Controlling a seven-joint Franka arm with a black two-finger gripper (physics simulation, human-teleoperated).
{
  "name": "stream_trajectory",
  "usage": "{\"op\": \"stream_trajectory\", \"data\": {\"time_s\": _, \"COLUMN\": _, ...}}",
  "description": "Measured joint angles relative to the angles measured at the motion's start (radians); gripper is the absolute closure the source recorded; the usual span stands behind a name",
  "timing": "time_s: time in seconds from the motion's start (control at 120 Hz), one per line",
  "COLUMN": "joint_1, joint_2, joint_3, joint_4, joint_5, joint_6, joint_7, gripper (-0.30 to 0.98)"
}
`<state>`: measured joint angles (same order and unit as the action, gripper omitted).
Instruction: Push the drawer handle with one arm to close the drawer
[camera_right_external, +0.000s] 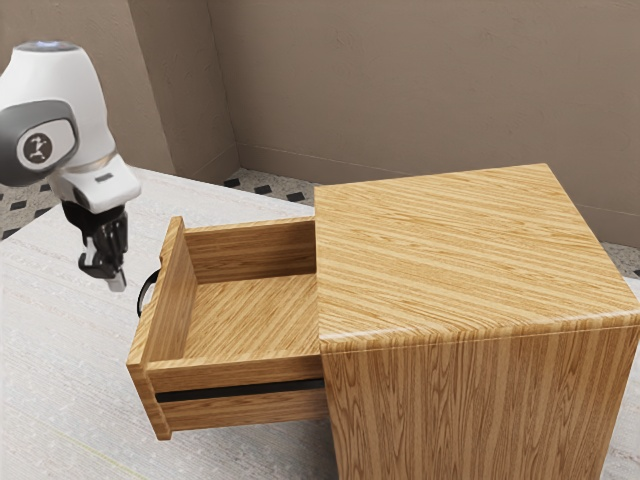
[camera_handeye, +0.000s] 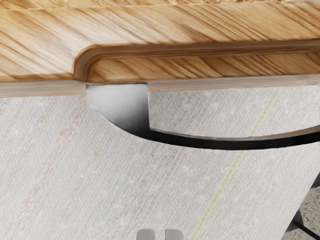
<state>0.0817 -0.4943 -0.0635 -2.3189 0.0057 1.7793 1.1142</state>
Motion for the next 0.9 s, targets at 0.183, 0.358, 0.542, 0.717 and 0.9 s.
{"op": "stream_trajectory", "data": {"time_s": 0.183, "joint_1": -0.033, "joint_2": -0.019, "joint_3": -0.003, "joint_4": -0.026, "joint_5": -0.018, "joint_6": 0.034, "joint_7": 0.015, "gripper": 0.78}}
{"op": "stream_trajectory", "data": {"time_s": 0.358, "joint_1": -0.050, "joint_2": -0.019, "joint_3": -0.004, "joint_4": -0.035, "joint_5": -0.032, "joint_6": 0.047, "joint_7": 0.020, "gripper": 0.79}}
{"op": "stream_trajectory", "data": {"time_s": 0.542, "joint_1": -0.058, "joint_2": -0.019, "joint_3": -0.030, "joint_4": -0.042, "joint_5": -0.052, "joint_6": 0.053, "joint_7": 0.018, "gripper": 0.79}}
{"op": "stream_trajectory", "data": {"time_s": 0.717, "joint_1": -0.055, "joint_2": 0.009, "joint_3": -0.033, "joint_4": -0.031, "joint_5": -0.063, "joint_6": 0.056, "joint_7": 0.010, "gripper": 0.79}}
{"op": "stream_trajectory", "data": {"time_s": 0.9, "joint_1": -0.055, "joint_2": 0.051, "joint_3": -0.034, "joint_4": 0.004, "joint_5": -0.065, "joint_6": 0.056, "joint_7": -0.007, "gripper": 0.79}}
